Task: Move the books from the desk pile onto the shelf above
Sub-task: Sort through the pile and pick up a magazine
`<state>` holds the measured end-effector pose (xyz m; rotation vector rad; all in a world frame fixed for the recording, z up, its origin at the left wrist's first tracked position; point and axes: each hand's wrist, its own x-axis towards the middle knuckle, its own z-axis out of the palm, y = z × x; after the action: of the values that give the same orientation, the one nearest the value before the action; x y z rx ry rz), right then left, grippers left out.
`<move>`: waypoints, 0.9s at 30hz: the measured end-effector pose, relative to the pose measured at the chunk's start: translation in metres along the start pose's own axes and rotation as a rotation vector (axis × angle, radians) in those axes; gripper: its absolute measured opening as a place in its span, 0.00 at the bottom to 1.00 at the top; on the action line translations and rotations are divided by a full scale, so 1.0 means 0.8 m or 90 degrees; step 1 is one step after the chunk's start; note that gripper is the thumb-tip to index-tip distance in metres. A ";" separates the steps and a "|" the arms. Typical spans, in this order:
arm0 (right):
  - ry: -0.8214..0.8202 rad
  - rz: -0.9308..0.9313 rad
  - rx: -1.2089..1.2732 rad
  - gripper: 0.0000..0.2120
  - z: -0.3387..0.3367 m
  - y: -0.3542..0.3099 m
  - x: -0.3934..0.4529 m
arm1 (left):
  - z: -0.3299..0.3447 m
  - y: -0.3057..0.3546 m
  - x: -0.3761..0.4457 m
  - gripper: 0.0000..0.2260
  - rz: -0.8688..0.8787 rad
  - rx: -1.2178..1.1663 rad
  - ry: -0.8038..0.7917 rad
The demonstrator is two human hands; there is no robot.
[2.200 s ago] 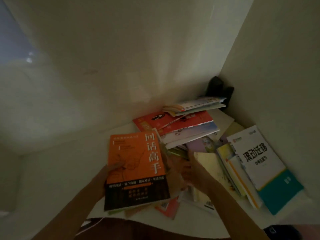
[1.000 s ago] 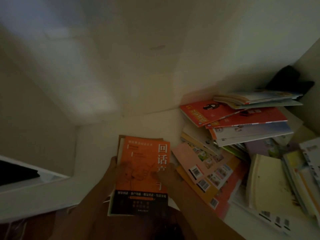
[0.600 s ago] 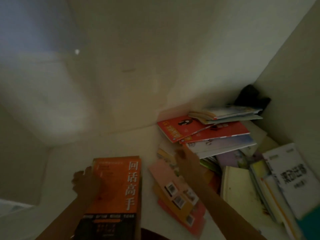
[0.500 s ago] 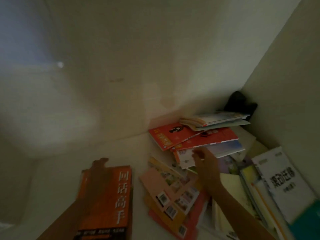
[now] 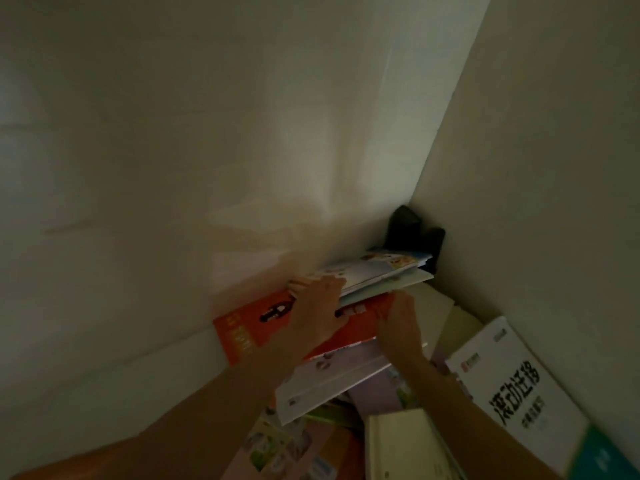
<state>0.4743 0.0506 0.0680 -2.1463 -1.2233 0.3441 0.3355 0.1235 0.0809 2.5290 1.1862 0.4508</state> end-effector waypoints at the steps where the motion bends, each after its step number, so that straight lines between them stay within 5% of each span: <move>1: -0.005 -0.008 0.026 0.10 0.001 0.008 -0.005 | 0.007 0.006 0.011 0.28 0.006 0.083 -0.017; 6: -0.052 -0.076 0.024 0.10 0.001 0.037 -0.012 | 0.024 0.001 0.034 0.16 -0.016 0.274 -0.008; 10: -0.029 -0.147 -0.071 0.25 0.002 0.037 -0.014 | -0.009 -0.006 0.046 0.14 -0.006 0.214 0.033; 12: 0.020 -0.155 -0.072 0.23 0.003 0.023 -0.019 | -0.031 -0.014 0.046 0.13 -0.012 0.182 0.022; 15: 0.067 -0.105 0.188 0.13 0.015 -0.005 -0.033 | -0.049 -0.017 0.028 0.14 -0.014 0.140 -0.015; 18: -0.072 0.240 0.626 0.18 0.013 -0.050 -0.029 | -0.048 -0.005 0.003 0.14 -0.016 0.117 -0.014; 20: -0.127 0.390 0.784 0.26 0.013 -0.067 -0.028 | -0.053 0.001 -0.017 0.13 0.034 0.114 0.087; 22: -0.116 0.384 0.855 0.27 0.015 -0.068 -0.032 | -0.061 -0.004 -0.040 0.11 0.069 0.074 0.150; 25: -0.123 0.309 0.887 0.14 0.013 -0.059 -0.041 | -0.095 -0.001 -0.069 0.09 -0.002 -0.046 0.204; 27: -0.168 0.256 0.887 0.19 0.006 -0.069 -0.047 | -0.134 0.004 -0.084 0.13 -0.049 -0.156 0.247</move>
<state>0.4143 0.0408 0.0962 -1.0603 -0.3376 1.2350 0.2531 0.0849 0.1691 2.2385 1.2614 1.0357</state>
